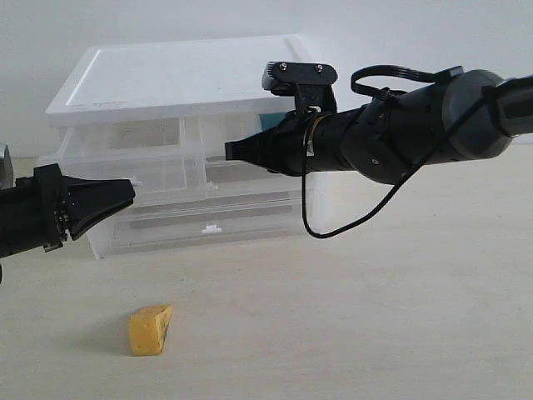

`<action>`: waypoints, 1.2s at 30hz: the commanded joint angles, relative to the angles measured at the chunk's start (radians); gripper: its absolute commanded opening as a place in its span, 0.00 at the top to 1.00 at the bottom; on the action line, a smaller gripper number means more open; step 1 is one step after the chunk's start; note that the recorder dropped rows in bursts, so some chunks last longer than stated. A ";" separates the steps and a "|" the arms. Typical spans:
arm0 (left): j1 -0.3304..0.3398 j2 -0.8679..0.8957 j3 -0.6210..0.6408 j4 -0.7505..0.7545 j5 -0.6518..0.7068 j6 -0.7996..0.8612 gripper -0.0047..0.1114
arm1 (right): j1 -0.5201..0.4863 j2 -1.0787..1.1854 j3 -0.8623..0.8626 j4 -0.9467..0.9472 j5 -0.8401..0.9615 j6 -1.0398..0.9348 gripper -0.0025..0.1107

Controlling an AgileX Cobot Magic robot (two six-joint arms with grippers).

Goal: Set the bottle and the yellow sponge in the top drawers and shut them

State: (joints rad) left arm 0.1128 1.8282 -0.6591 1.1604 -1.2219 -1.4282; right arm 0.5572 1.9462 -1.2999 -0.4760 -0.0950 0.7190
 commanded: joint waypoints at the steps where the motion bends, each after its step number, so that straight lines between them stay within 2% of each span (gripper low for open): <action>1: -0.006 -0.042 0.017 0.019 0.001 0.030 0.93 | 0.002 -0.002 -0.010 -0.008 -0.070 0.008 0.98; 4: -0.006 -0.042 0.017 -0.005 0.001 0.027 0.93 | 0.000 -0.002 -0.010 -0.008 -0.051 0.006 0.98; 6: -0.006 -0.042 0.017 -0.012 0.001 0.026 0.88 | 0.000 -0.002 -0.010 -0.008 -0.044 0.002 0.98; 9: -0.006 -0.042 0.017 -0.002 0.001 0.026 0.70 | 0.000 -0.002 -0.010 -0.008 -0.042 0.002 0.98; 11: -0.006 -0.042 0.017 0.014 0.001 0.026 0.53 | 0.000 -0.002 -0.010 -0.008 -0.042 0.002 0.98; 13: -0.006 -0.042 0.017 0.034 0.001 0.012 0.41 | 0.000 -0.002 -0.010 -0.008 -0.042 0.002 0.98; 15: -0.006 -0.042 0.017 0.058 0.001 -0.005 0.35 | 0.000 -0.002 -0.010 -0.008 -0.042 0.002 0.98; 26: -0.006 -0.184 0.030 0.172 0.001 -0.081 0.34 | 0.000 -0.002 -0.010 -0.009 -0.035 -0.022 0.98; 33: -0.006 -0.350 0.070 0.180 0.001 -0.087 0.34 | 0.000 -0.002 -0.010 -0.009 -0.028 -0.031 0.98; 36: -0.006 -0.437 0.079 0.181 0.001 -0.051 0.39 | 0.000 -0.002 -0.010 -0.009 -0.023 -0.034 0.98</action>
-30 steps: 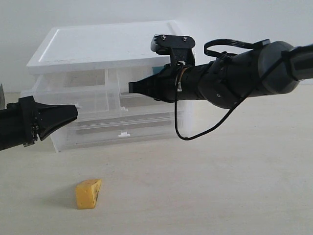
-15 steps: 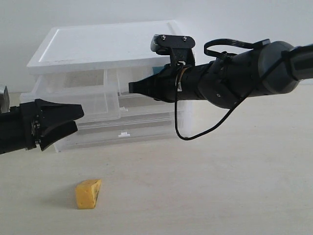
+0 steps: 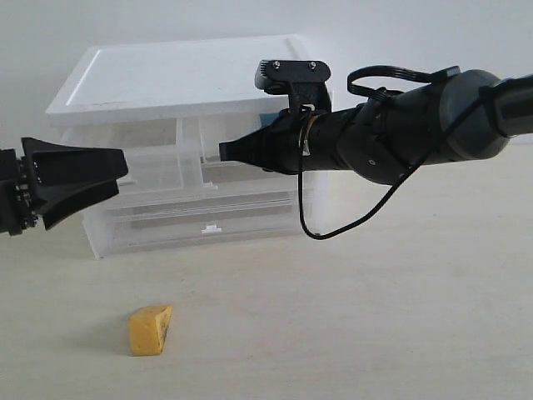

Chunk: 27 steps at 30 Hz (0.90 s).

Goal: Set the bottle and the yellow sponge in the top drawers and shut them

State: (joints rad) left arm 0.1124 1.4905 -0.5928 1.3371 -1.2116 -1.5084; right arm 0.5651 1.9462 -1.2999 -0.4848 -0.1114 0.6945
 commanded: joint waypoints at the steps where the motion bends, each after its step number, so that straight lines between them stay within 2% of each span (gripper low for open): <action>1: -0.005 -0.136 0.013 0.004 -0.010 0.074 0.42 | -0.008 -0.002 -0.010 0.000 -0.005 -0.011 0.98; 4: 0.006 -0.228 0.013 -0.055 0.015 0.155 0.51 | -0.008 -0.002 -0.010 0.000 0.003 -0.017 0.98; 8: 0.008 -0.309 0.013 -0.175 0.554 0.151 0.61 | -0.008 -0.002 -0.010 0.000 0.026 -0.017 0.98; 11: 0.010 -0.309 0.013 -0.318 0.744 0.267 0.71 | -0.008 -0.002 -0.010 0.000 0.028 -0.017 0.98; 13: 0.012 -0.291 0.013 -0.402 0.745 0.367 0.82 | -0.008 -0.002 -0.010 0.000 0.028 -0.017 0.98; 15: 0.012 -0.260 0.013 -0.450 0.676 0.404 0.92 | -0.008 -0.002 -0.010 0.000 0.033 -0.017 0.98; 20: 0.017 -0.077 -0.030 -0.503 0.568 0.433 0.93 | -0.008 -0.002 -0.010 0.000 0.045 -0.028 0.98; 23: 0.017 -0.016 -0.035 -0.503 0.429 0.433 0.93 | -0.008 -0.002 -0.010 0.000 0.041 -0.028 0.98; 27: 0.017 0.054 -0.114 -0.503 0.453 0.437 0.93 | -0.008 -0.002 -0.010 0.000 0.056 -0.030 0.98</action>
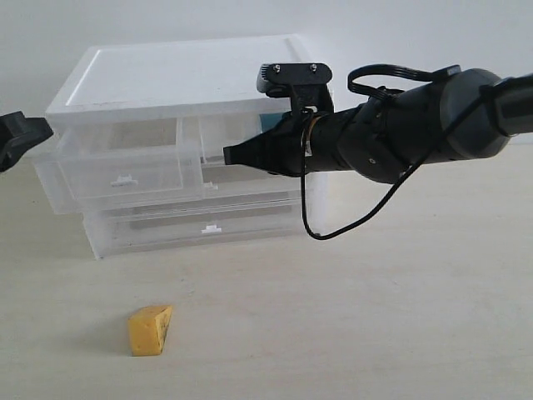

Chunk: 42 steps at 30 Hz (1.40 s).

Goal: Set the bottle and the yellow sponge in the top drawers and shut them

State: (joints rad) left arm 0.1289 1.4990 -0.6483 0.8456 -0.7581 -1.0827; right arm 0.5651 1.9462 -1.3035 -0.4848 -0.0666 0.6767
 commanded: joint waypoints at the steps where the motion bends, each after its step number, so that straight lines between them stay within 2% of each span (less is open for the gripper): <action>1: 0.001 0.064 -0.077 -0.012 0.000 0.011 0.93 | -0.008 -0.002 -0.007 0.000 0.013 -0.020 0.98; 11: 0.001 0.200 -0.231 0.025 -0.038 -0.027 0.93 | -0.008 -0.002 -0.007 0.000 0.019 -0.041 0.98; 22: 0.001 0.206 -0.309 0.081 -0.013 -0.060 0.93 | -0.008 -0.002 -0.007 0.000 0.034 -0.048 0.98; 27: 0.001 0.175 -0.305 0.169 -0.109 -0.141 0.93 | -0.008 -0.002 -0.007 0.000 0.037 -0.048 0.98; 30: 0.001 0.101 -0.272 0.164 -0.034 -0.141 0.93 | -0.008 -0.002 -0.007 0.000 0.042 -0.048 0.98; 34: 0.001 0.033 -0.252 0.168 0.231 -0.141 0.93 | -0.008 -0.002 -0.007 0.000 0.042 -0.048 0.98; 42: 0.001 0.111 -0.252 0.220 0.182 -0.198 0.93 | -0.008 -0.002 -0.007 0.000 0.050 -0.048 0.98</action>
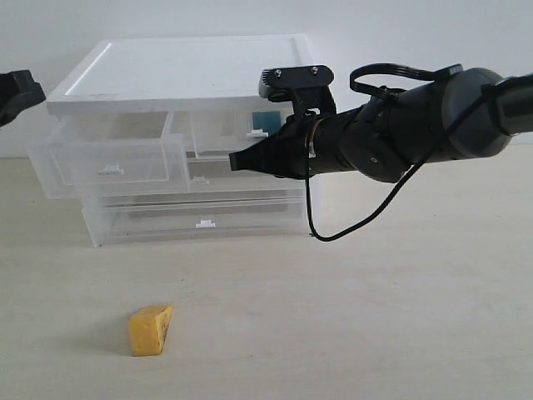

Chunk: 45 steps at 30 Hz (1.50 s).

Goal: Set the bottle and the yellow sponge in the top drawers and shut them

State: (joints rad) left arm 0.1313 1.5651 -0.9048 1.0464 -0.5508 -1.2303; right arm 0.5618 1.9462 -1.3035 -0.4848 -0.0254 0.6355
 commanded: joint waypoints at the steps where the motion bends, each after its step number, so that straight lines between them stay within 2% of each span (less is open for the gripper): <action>1: -0.001 0.056 0.004 0.024 -0.039 -0.060 0.93 | -0.005 -0.002 -0.007 0.000 0.008 -0.007 0.98; 8: -0.001 0.079 -0.056 0.026 -0.028 -0.052 0.93 | -0.005 -0.002 -0.007 0.000 0.008 -0.007 0.98; 12: -0.001 0.155 -0.097 0.028 -0.034 -0.082 0.93 | -0.005 -0.002 -0.007 0.000 0.008 -0.009 0.98; 14: -0.001 0.189 -0.110 0.034 -0.102 -0.082 0.93 | -0.005 -0.002 -0.007 0.000 0.008 -0.009 0.98; 15: -0.001 0.207 -0.117 0.034 -0.177 -0.082 0.93 | -0.005 -0.002 -0.007 0.000 0.008 -0.009 0.98; 21: -0.001 0.118 -0.097 0.113 -0.198 -0.128 0.93 | -0.005 -0.002 -0.007 0.000 0.010 -0.016 0.98; 29: -0.001 -0.281 0.105 0.172 -0.318 -0.123 0.93 | -0.005 -0.056 -0.007 0.000 0.034 -0.017 0.98; 30: -0.001 -0.329 0.121 0.217 -0.322 -0.125 0.93 | -0.005 -0.059 -0.007 0.000 0.044 -0.017 0.98; 31: -0.001 -0.397 0.129 0.352 -0.322 -0.125 0.93 | -0.005 -0.061 -0.007 0.000 0.053 -0.027 0.98; 33: -0.001 -0.436 0.129 0.498 -0.322 -0.163 0.93 | -0.005 -0.061 -0.007 0.000 0.067 -0.033 0.98; 35: -0.009 -0.430 0.153 0.595 -0.324 -0.308 0.93 | -0.005 -0.061 -0.007 0.000 0.091 -0.033 0.98; 40: -0.102 -0.340 0.297 0.607 -0.343 -0.313 0.90 | -0.005 -0.061 -0.007 0.002 0.144 -0.044 0.98; 43: -0.158 -0.305 0.396 0.595 -0.360 -0.252 0.80 | -0.005 -0.061 -0.007 0.002 0.149 -0.044 0.98; 45: -0.184 -0.302 0.463 0.508 -0.287 -0.170 0.71 | -0.005 -0.061 -0.007 0.002 0.147 -0.044 0.98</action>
State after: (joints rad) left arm -0.0146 1.2575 -0.5171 1.6370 -0.8916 -1.4838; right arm 0.5594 1.8964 -1.3035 -0.4848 0.1175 0.6029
